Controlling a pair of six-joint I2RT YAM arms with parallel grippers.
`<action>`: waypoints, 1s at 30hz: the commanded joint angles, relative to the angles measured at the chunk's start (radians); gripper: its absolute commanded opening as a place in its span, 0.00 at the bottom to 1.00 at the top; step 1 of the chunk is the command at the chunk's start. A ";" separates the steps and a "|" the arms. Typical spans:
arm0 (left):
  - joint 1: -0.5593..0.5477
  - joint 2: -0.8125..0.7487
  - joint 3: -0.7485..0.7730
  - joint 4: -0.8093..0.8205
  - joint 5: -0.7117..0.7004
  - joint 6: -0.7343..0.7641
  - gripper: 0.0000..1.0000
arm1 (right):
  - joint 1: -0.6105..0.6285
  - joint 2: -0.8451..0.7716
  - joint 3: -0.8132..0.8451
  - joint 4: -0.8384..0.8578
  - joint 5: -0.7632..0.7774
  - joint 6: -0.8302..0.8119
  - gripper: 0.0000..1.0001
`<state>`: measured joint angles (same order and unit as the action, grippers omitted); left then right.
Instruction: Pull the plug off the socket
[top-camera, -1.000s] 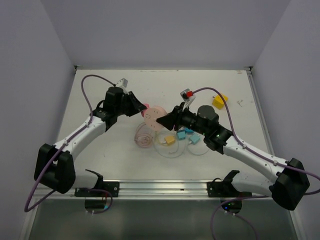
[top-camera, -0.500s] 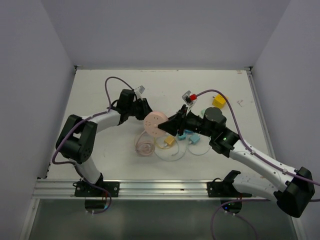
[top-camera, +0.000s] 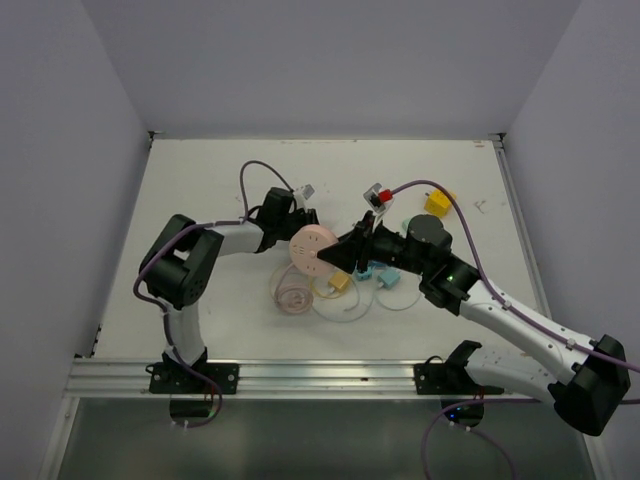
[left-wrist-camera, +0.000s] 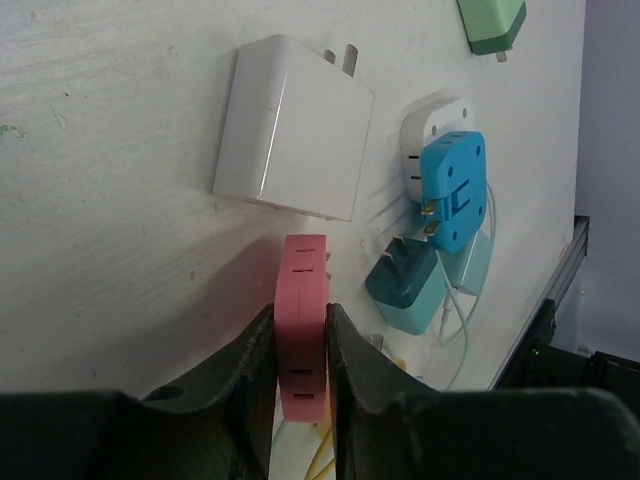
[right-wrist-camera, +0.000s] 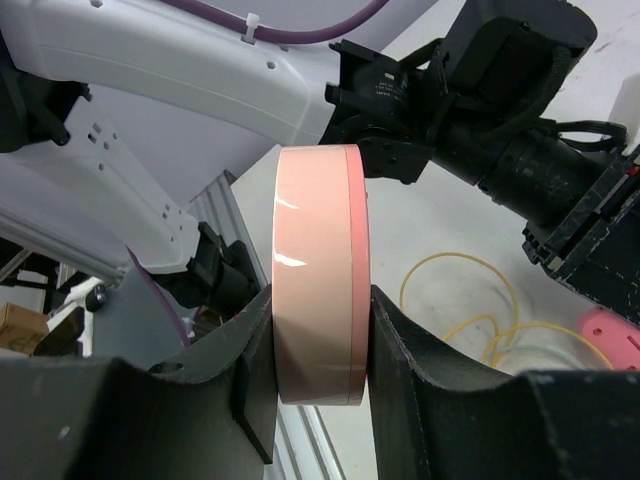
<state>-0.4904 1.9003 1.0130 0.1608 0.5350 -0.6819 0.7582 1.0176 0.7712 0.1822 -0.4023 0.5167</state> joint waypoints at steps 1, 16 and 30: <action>-0.011 0.023 -0.005 0.011 -0.033 0.050 0.32 | 0.000 -0.045 0.069 0.077 0.019 0.008 0.00; -0.008 -0.101 -0.096 0.017 -0.070 0.053 0.88 | 0.001 0.022 0.138 0.250 -0.098 0.126 0.00; 0.117 -0.391 -0.017 -0.227 -0.315 0.131 1.00 | -0.003 0.019 0.278 -0.015 0.020 -0.021 0.00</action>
<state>-0.4072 1.5696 0.9749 0.0128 0.3294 -0.5957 0.7582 1.0592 0.9768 0.1955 -0.4458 0.5468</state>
